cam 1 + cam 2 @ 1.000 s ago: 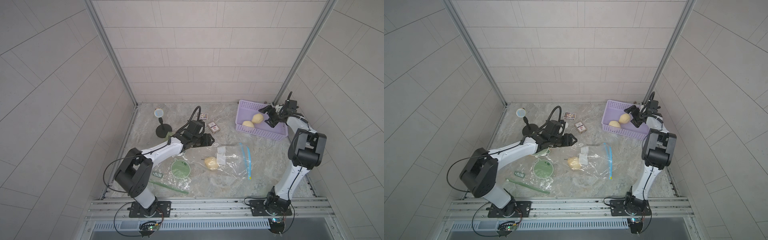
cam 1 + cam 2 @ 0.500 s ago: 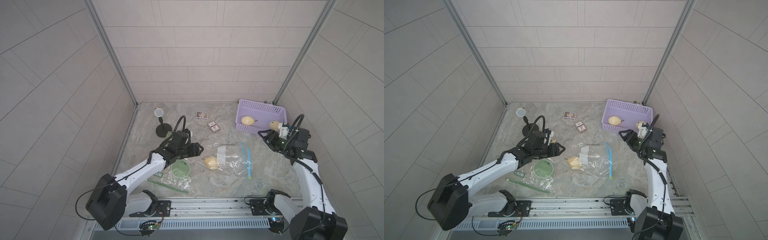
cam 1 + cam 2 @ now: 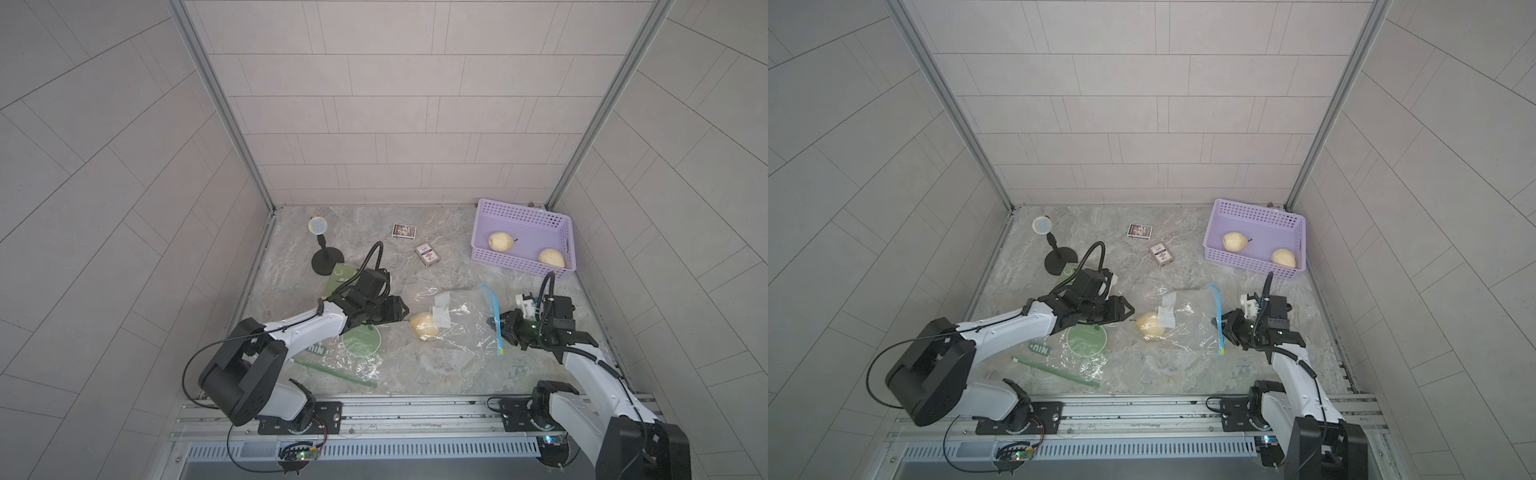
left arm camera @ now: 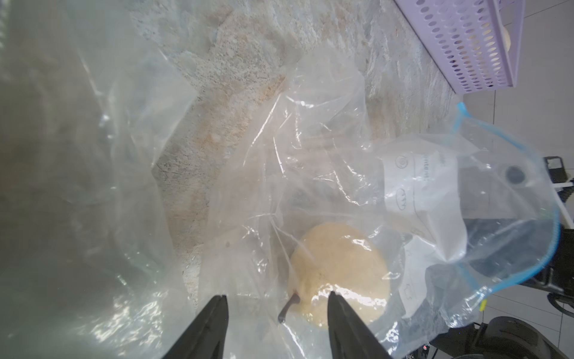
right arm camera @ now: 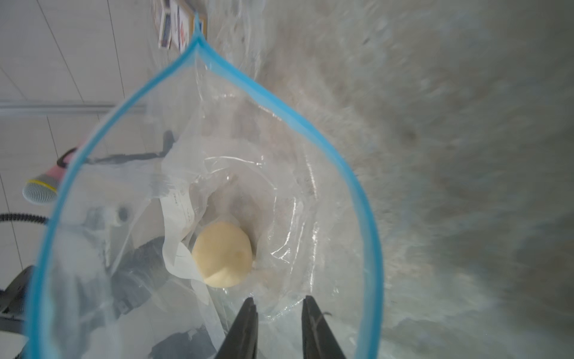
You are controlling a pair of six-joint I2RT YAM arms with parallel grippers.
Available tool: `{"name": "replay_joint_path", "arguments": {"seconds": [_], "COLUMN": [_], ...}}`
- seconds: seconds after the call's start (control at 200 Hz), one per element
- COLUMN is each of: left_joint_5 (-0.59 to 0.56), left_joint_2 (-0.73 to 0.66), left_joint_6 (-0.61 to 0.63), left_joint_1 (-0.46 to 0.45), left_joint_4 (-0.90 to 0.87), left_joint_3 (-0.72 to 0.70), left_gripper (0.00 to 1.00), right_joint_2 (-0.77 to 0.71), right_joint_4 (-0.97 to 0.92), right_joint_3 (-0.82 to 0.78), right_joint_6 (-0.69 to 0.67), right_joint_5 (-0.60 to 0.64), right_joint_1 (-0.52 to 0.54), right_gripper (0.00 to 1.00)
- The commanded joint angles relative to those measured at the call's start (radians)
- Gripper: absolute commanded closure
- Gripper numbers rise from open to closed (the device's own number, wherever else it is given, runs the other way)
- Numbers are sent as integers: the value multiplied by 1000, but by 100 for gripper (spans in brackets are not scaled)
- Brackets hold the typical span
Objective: Open the zip-top bag and take out the pear
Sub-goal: Pick up the pear from the zipper food storage bag.
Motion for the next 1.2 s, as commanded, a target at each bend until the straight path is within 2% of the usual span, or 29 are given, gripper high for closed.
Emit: {"name": "replay_joint_path", "arguments": {"seconds": [0.0,0.26,0.39,0.6,0.665,0.796,0.911,1.081,1.196], "left_joint_5": [-21,-40,-47,-44,-41,-41,-54,-69,-73], "left_joint_2": [26,102,149,222,235,249,261,275,295], "left_joint_6": [22,29,30,36,41,41,40,27,7], "left_joint_1": [-17,-65,-99,-122,-128,-151,-157,-157,-158], "left_joint_4": [28,52,61,86,86,86,90,115,143], "left_joint_3": [-7,8,26,39,46,59,55,44,48], "left_gripper": [43,45,47,49,50,56,58,61,63], "right_joint_2": [37,191,248,370,385,390,377,324,315], "right_joint_4": [166,394,420,573,607,621,626,654,663], "right_joint_3": [4,-30,4,0,2,18,-9,-71,-66], "right_joint_6": [72,133,123,161,170,173,174,189,185], "right_joint_5": [22,63,105,99,102,95,64,24,25], "right_joint_1": [128,295,382,443,459,493,506,512,553], "right_gripper": [72,74,73,71,68,56,41,27,18]}}
